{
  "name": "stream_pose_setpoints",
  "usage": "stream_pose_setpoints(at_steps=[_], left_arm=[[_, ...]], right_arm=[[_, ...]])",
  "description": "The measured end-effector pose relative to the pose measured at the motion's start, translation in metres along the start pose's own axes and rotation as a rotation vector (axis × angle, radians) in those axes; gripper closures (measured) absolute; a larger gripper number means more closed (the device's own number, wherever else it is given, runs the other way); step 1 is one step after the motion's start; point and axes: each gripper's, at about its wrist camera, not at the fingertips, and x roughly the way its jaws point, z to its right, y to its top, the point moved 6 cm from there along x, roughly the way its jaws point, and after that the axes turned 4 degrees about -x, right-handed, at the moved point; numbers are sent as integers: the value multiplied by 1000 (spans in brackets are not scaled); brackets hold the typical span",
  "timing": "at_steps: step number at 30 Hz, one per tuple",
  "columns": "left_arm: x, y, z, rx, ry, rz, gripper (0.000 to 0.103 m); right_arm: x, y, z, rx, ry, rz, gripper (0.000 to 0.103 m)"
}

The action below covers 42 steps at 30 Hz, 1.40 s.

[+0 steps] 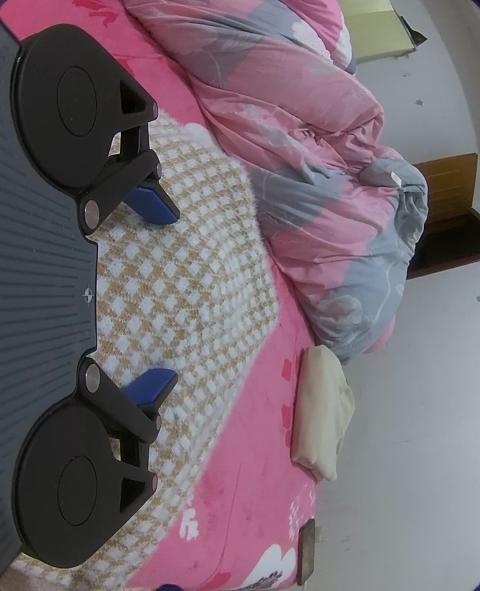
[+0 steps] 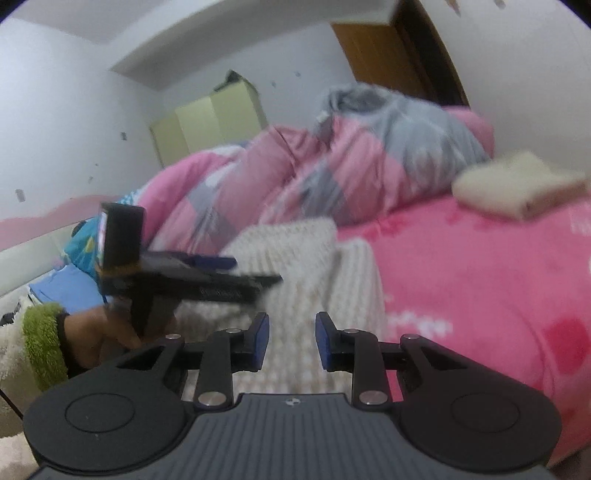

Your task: Fold clothes

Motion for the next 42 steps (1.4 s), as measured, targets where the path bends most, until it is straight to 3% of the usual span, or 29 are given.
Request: stream_pose_setpoints(at_steps=[3,6,9,13,19,21,24,25,37,42], left_arm=[[0,0,-1,-3,0,0,16],[0,-1,-1,-6,-5,0,14],[0,-1,-2,-9,-6,-1,14],[-4,2,-2,9,15,11,13],[-14,27,7,27,14,107,13],[-3,30,5,23,23,89,13],[32,13,0,-42,-6,-57,11],[37,11,-1,-62,-11,-72,10],[37,15,-3,-86,-11,-86,8],[2,24,-12,-213,11,-78,5]], right_arm=[[12,-2,-4,-34,-12,-12,77],[40,-29,6,-35,-86,-137,82],[43,-32,16,41,-49,-136,82],[44,-33,15,16,-53,-130,82],[43,-35,18,33,-38,-127,82],[42,-35,19,34,-35,-127,82],[42,-35,19,35,-33,-128,82],[42,-35,19,35,-33,-129,82],[43,-35,21,50,-26,-127,82],[42,-35,21,50,-24,-129,81]])
